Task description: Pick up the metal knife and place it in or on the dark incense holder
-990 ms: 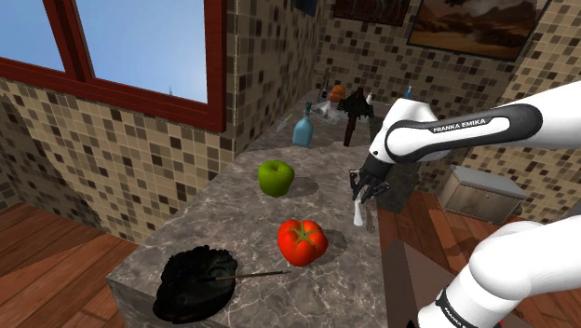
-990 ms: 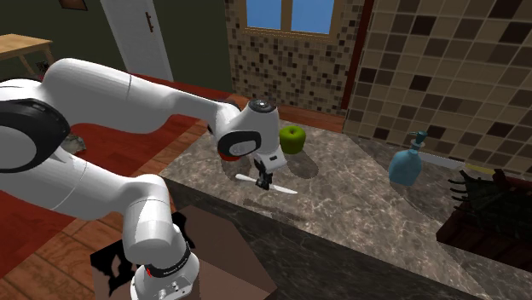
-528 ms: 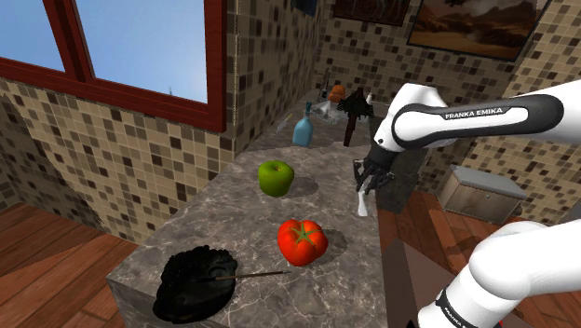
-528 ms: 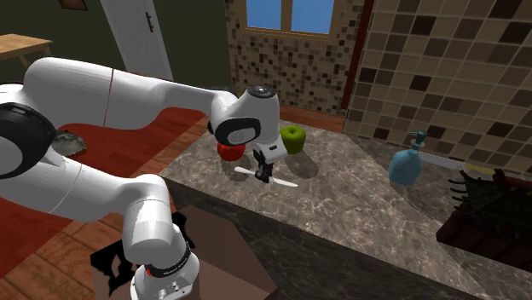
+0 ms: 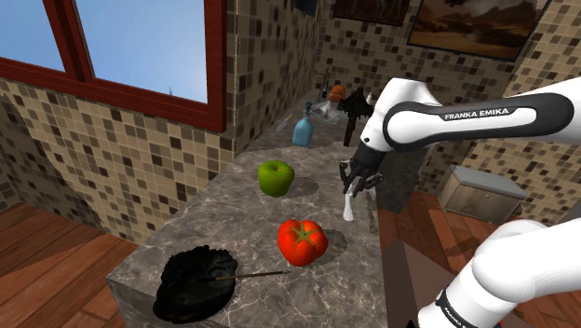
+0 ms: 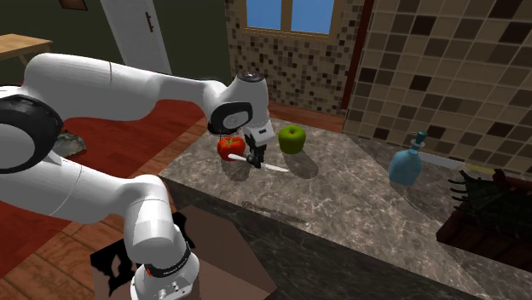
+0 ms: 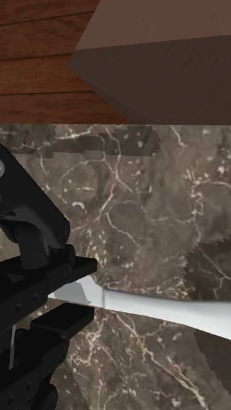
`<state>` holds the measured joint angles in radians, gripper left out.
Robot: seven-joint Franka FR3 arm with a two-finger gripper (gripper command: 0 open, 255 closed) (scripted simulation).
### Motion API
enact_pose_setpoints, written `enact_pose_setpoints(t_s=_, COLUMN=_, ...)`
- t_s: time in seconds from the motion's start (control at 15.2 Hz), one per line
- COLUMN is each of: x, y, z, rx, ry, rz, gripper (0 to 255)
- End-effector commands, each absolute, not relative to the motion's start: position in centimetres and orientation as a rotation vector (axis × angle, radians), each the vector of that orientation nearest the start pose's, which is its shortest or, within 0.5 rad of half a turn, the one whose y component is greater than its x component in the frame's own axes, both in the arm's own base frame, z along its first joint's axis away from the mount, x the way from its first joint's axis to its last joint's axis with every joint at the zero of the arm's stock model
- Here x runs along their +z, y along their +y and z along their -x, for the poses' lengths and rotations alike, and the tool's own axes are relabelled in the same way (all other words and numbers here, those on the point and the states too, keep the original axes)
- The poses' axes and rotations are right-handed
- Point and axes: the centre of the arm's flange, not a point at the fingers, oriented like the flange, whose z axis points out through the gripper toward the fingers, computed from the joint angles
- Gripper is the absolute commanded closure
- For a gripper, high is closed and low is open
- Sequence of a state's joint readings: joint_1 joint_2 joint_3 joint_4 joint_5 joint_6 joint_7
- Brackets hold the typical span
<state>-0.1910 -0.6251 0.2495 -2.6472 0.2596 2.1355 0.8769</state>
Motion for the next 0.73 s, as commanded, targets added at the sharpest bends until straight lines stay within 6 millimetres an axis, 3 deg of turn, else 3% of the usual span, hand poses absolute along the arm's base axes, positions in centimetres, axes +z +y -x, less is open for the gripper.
enact_pose_setpoints(t_s=0.0, x=44.4, y=5.7, z=-36.8, rx=-0.092, ry=1.43, rz=2.661, gripper=255)
enact_pose_setpoints(t_s=0.66, x=44.8, y=18.8, z=-38.9, rx=-0.092, ry=1.43, rz=2.661, gripper=255)
